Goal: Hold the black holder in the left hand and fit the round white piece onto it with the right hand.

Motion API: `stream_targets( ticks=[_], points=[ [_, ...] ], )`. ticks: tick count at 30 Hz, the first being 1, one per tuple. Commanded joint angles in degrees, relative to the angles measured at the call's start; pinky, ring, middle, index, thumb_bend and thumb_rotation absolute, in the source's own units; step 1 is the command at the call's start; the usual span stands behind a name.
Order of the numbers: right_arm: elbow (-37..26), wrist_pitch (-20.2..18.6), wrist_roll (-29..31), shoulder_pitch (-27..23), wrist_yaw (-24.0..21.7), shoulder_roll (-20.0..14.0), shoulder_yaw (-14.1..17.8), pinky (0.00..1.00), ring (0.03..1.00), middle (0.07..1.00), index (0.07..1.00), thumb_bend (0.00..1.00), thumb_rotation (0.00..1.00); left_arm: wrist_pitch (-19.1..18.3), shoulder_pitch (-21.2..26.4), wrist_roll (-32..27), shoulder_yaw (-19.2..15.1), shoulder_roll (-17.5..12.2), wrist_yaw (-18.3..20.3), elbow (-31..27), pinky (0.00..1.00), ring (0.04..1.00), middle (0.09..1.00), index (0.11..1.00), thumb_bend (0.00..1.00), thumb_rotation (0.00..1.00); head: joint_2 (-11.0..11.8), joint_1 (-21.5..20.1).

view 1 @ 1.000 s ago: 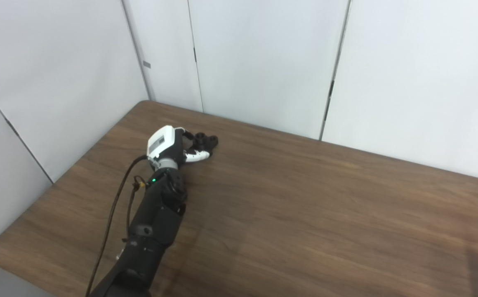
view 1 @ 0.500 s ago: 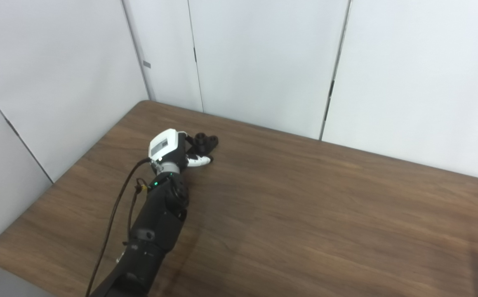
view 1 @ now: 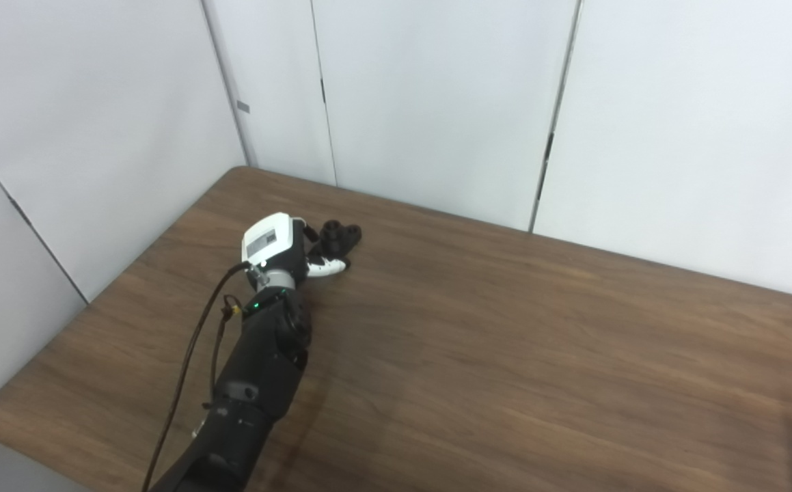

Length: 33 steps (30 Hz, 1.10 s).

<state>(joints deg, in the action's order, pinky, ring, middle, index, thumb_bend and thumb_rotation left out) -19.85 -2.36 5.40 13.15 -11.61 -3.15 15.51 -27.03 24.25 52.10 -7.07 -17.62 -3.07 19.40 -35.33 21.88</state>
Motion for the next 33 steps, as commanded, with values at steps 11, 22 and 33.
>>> stream_targets(
  ticks=[11, 22, 33],
  points=[
    [-1.4, 3.0, 1.3, 8.6, -0.9, -2.4, 0.2, 1.0, 1.0, 0.994, 1.0, 0.81, 1.0, 0.1, 0.4, -3.7, 1.0, -2.6, -4.2, -0.8, 0.86, 0.889, 0.802, 0.488, 0.51, 0.05, -0.2, -0.1],
    [-1.2, 3.2, 0.9, 8.4, -1.3, -2.7, 0.3, 1.0, 1.0, 1.0, 1.0, 0.81, 1.0, 0.2, -0.1, -6.6, 1.2, -2.3, -2.8, -2.7, 0.83, 0.89, 0.799, 0.488, 0.51, 0.05, -0.4, -0.8],
    [-2.1, 2.6, -0.3, 8.2, -1.1, -2.1, -0.7, 1.0, 1.0, 0.993, 0.999, 0.8, 1.0, 0.2, -5.0, -12.9, 3.0, 0.8, 4.2, -13.9, 0.79, 0.877, 0.797, 0.486, 0.51, 0.05, -1.0, -2.7]
  ],
)
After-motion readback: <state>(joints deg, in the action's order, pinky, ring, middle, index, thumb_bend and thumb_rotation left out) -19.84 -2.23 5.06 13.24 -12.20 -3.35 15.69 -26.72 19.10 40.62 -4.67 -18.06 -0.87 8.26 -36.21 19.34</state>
